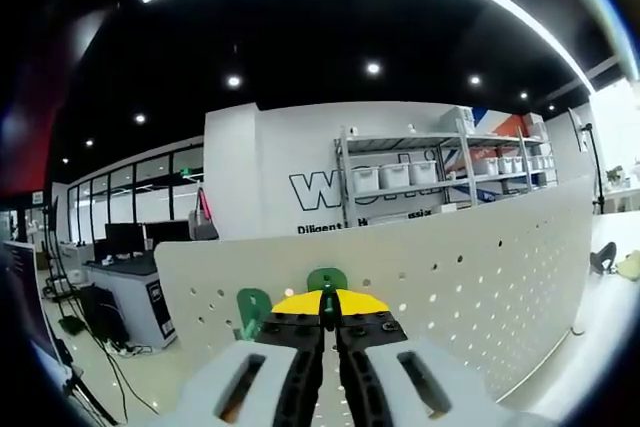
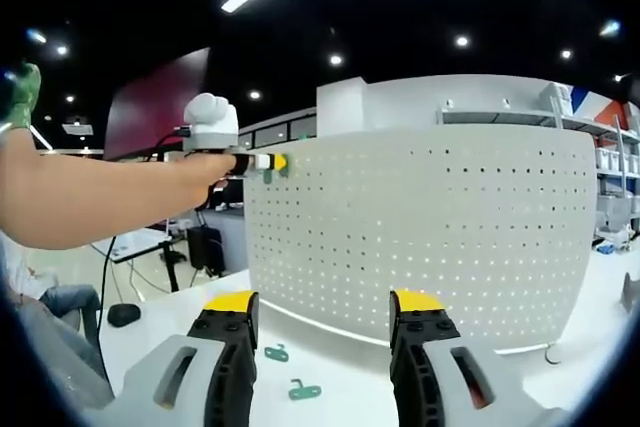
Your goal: Insert the hook assembly into the mounting plate slot until the hook locks in place.
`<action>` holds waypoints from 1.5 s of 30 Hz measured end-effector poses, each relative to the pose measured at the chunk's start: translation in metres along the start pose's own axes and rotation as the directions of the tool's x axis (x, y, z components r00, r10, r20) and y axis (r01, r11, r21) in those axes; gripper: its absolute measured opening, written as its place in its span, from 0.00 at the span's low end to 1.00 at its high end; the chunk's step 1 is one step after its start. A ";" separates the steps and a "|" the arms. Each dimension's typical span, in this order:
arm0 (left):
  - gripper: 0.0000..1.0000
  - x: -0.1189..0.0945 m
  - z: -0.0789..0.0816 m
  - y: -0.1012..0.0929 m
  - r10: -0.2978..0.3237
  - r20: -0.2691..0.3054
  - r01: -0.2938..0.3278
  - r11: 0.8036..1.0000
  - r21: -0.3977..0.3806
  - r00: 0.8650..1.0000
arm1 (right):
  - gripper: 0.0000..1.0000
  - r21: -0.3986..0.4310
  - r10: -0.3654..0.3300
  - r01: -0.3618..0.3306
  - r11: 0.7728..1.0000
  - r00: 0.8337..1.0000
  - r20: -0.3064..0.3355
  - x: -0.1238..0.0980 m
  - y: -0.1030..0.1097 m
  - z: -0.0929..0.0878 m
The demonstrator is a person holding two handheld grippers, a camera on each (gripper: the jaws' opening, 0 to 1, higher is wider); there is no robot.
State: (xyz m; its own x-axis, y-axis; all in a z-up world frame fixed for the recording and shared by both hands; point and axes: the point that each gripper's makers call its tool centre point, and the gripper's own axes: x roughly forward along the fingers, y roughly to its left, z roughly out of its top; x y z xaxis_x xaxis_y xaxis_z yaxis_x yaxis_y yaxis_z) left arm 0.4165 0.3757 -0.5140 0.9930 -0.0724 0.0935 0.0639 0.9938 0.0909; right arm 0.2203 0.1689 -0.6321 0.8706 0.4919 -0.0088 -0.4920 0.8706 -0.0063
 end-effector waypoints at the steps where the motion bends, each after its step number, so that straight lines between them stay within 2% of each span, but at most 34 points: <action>1: 0.02 0.000 0.000 0.000 -0.001 0.000 0.001 1.000 0.000 1.000 | 0.54 -0.001 -0.001 0.001 1.000 1.000 0.001 0.000 0.000 0.000; 45: 0.03 0.001 -0.005 -0.001 0.001 -0.006 -0.001 1.000 0.018 1.000 | 0.53 -0.004 -0.002 0.002 1.000 1.000 -0.010 0.001 -0.002 -0.003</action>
State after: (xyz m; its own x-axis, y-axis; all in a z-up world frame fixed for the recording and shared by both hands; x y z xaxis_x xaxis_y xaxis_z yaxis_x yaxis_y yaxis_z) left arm 0.4179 0.3748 -0.5193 0.9936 -0.0712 0.0872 0.0615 0.9921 0.1090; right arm 0.2216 0.1678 -0.6348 0.8715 0.4900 -0.0185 -0.4902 0.8715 -0.0106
